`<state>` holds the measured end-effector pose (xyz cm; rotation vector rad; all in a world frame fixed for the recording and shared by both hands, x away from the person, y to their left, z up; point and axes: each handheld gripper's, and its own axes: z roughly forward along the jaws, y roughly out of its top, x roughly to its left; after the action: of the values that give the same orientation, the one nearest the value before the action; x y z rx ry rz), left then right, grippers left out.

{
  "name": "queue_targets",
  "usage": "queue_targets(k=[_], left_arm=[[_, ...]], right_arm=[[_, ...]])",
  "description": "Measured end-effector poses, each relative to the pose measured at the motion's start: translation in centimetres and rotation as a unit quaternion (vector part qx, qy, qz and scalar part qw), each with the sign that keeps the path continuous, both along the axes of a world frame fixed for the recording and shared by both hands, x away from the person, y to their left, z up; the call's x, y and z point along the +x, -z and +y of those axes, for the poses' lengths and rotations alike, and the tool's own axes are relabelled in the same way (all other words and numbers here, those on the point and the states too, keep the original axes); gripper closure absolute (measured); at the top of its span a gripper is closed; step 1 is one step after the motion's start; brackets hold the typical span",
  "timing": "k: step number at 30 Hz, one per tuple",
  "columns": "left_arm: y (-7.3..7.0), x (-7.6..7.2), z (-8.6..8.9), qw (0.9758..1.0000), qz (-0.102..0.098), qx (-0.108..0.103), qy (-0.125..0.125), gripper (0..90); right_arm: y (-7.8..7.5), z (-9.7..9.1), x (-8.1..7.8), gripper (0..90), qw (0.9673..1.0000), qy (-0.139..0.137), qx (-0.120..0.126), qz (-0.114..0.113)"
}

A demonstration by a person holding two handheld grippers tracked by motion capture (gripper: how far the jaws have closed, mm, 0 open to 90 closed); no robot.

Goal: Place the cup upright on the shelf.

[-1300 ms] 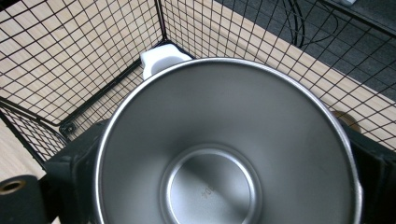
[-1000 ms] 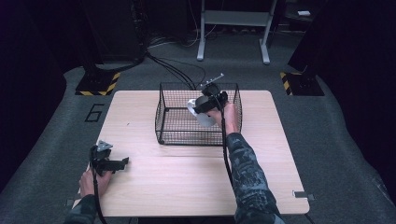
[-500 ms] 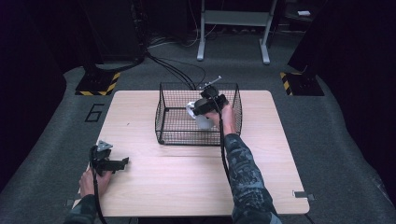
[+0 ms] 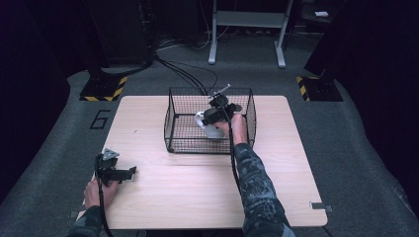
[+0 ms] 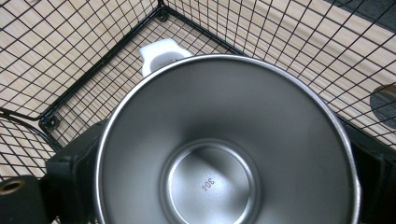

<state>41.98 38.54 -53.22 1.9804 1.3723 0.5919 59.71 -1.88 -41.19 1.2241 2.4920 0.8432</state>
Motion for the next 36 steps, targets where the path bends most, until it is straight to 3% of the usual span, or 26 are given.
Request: queue_targets(k=[14,34,36], left_arm=[[0.0,0.0,0.0,1.0000,0.000,0.000,0.000,0.5],[0.0,0.0,0.0,1.0000,0.001,-0.001,0.000,0.4],[0.0,0.0,0.0,1.0000,0.001,0.000,0.000,0.4]], right_arm=[[1.0,0.3,0.2,5.5,0.9999,0.009,0.003,0.014],[1.8,0.1,-0.2,5.5,0.9998,0.006,-0.008,0.018],[1.8,-0.1,-0.2,5.4,0.9997,0.000,-0.019,0.018]])
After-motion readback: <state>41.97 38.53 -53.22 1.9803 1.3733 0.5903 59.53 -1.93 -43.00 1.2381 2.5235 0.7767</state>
